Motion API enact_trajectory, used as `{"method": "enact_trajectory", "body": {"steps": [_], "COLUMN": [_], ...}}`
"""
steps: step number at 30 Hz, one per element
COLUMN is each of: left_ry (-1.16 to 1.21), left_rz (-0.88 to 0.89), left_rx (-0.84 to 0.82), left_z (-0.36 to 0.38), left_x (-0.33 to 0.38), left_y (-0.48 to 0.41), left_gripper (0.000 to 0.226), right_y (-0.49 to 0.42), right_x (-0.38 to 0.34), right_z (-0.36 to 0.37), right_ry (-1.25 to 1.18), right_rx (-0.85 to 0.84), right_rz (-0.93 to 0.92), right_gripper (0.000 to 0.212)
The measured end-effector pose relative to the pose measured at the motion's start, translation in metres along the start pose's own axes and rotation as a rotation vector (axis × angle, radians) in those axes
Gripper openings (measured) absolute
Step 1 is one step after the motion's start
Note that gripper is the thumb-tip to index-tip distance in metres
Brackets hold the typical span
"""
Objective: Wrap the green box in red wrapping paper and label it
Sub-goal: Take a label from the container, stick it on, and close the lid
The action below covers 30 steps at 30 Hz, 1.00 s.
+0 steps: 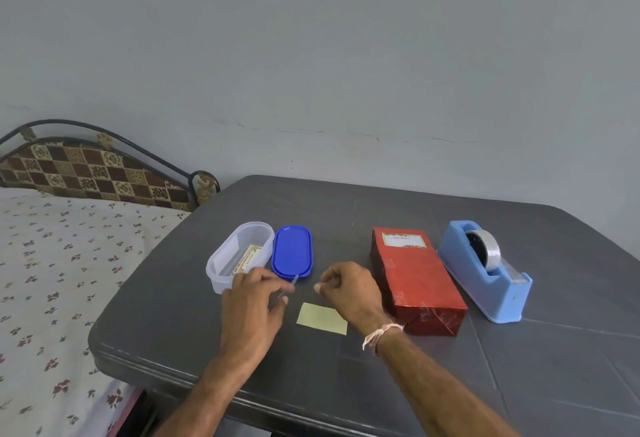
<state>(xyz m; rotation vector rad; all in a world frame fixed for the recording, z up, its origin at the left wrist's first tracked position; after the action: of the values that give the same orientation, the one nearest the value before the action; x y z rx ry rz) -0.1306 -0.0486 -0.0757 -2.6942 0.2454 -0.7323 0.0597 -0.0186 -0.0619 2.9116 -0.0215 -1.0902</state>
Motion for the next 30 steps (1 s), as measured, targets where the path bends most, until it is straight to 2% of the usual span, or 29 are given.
{"method": "enact_trajectory", "body": {"steps": [2,3,5,7,9,10,11,13,16,18,23,27,30], "left_ry": [-0.119,-0.137,-0.049,0.340,0.807,0.982,1.083,1.090,1.049,1.086,1.185,1.240,1.292], "left_rz": [0.059,0.024,-0.226,-0.579,-0.844,-0.904,-0.912,-0.869,-0.807,-0.771,-0.717,-0.682,-0.686], "left_rx": [0.183,0.262,0.308,0.218,0.071,-0.010,-0.065,-0.101,-0.093,-0.080,-0.057,0.002,0.036], "left_z": [-0.018,-0.030,-0.048,-0.055,-0.058,-0.058,-0.058,-0.053,-0.040,-0.033,-0.028,-0.023,-0.018], "left_x": [-0.002,-0.007,-0.032,-0.064,-0.084,-0.088,-0.091,-0.095,-0.097,-0.096,-0.082,-0.075,-0.074], "left_y": [-0.004,-0.009,-0.024,-0.044,-0.061,-0.066,-0.069,-0.071,-0.067,-0.064,-0.065,-0.062,-0.058], "left_gripper": [0.034,0.040,0.058,0.070,0.055,0.044,0.033,0.021,0.012,0.012,0.012,0.014,0.013], "right_y": [-0.018,-0.028,-0.049,-0.064,-0.078,-0.084,-0.089,-0.097,-0.104,-0.107,-0.098,-0.079,-0.075], "right_x": [-0.011,-0.018,-0.029,-0.036,-0.045,-0.048,-0.052,-0.053,-0.048,-0.045,-0.055,-0.069,-0.070], "right_z": [0.006,0.009,0.020,0.032,0.042,0.046,0.049,0.052,0.054,0.057,0.057,0.050,0.057], "right_ry": [-0.018,0.004,0.068,0.105,0.099,0.076,0.051,-0.054,-0.236,-0.392,-0.891,-0.886,-0.677], "right_rx": [0.005,-0.011,-0.055,-0.075,-0.059,-0.055,-0.048,-0.038,0.011,0.035,-0.022,-0.177,-0.260], "right_rz": [0.018,0.040,0.086,0.132,0.183,0.214,0.239,0.298,0.316,0.268,0.155,-0.093,-0.189], "right_gripper": [0.027,0.037,0.056,0.072,0.079,0.080,0.079,0.074,0.048,0.033,0.017,0.027,0.038]}}
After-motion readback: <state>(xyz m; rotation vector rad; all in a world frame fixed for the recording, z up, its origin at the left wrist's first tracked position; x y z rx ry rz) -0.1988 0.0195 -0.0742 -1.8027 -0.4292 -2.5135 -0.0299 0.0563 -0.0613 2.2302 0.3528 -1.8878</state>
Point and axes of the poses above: each hand's wrist, its own y-axis away from the middle knuckle, its own z-axis out of the palm, x = y × z, the point moved 1 cm from there along -y, towards the middle knuckle, and after that the axes turned 8 degrees about -x, right-handed, at the moved point
